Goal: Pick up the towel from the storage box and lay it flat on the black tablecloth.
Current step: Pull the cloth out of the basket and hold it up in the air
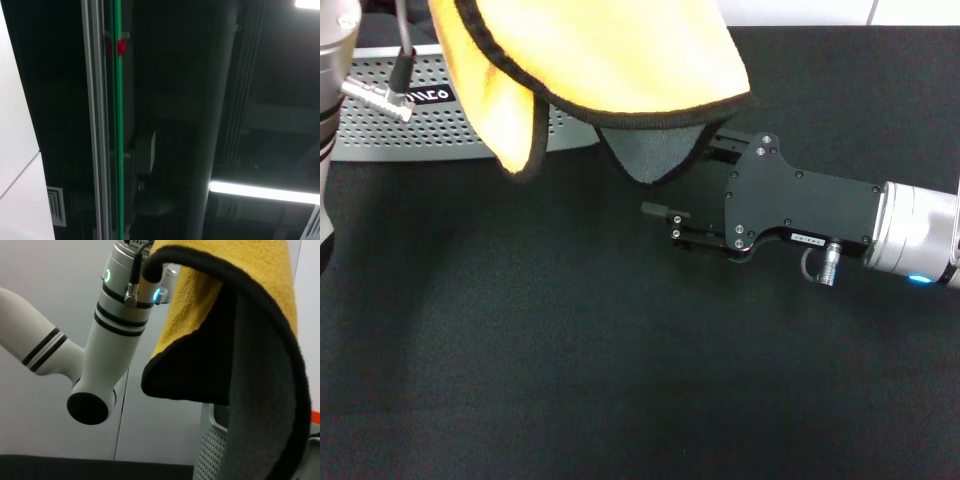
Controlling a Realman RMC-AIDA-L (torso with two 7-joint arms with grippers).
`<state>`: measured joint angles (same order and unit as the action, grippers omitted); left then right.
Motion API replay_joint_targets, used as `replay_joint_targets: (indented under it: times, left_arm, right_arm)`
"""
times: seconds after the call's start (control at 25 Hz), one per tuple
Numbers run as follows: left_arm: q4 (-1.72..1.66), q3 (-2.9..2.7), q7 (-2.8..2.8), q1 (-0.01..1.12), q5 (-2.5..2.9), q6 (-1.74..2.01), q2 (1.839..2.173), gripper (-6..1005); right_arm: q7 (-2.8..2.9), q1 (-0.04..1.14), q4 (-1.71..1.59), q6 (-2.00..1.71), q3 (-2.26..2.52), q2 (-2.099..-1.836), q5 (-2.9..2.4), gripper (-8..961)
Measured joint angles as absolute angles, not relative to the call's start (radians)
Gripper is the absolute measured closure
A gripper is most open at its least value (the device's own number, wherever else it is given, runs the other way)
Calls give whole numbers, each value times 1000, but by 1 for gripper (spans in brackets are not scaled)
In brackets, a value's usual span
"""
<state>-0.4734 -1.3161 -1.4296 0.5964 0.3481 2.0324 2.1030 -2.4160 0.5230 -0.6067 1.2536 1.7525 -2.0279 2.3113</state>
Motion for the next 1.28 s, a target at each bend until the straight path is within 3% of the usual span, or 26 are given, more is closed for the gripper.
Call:
replay_joint_targets:
  times: [0.36, 0.44, 1.28]
  left_arm:
    - [-471, -1331, -1430, 600, 342, 2032, 2105, 961]
    - [-469, -1347, -1430, 600, 325, 2032, 2105, 961]
    - [-465, -1359, -1417, 592, 308, 2032, 2105, 958]
  right_arm:
    - [-2416, 527, -608, 1254, 1758, -2028, 2313, 350]
    - [-2416, 528, -608, 1254, 1758, -2028, 2313, 445]
    - [-2416, 523, -620, 1253, 1784, -2028, 2323, 445]
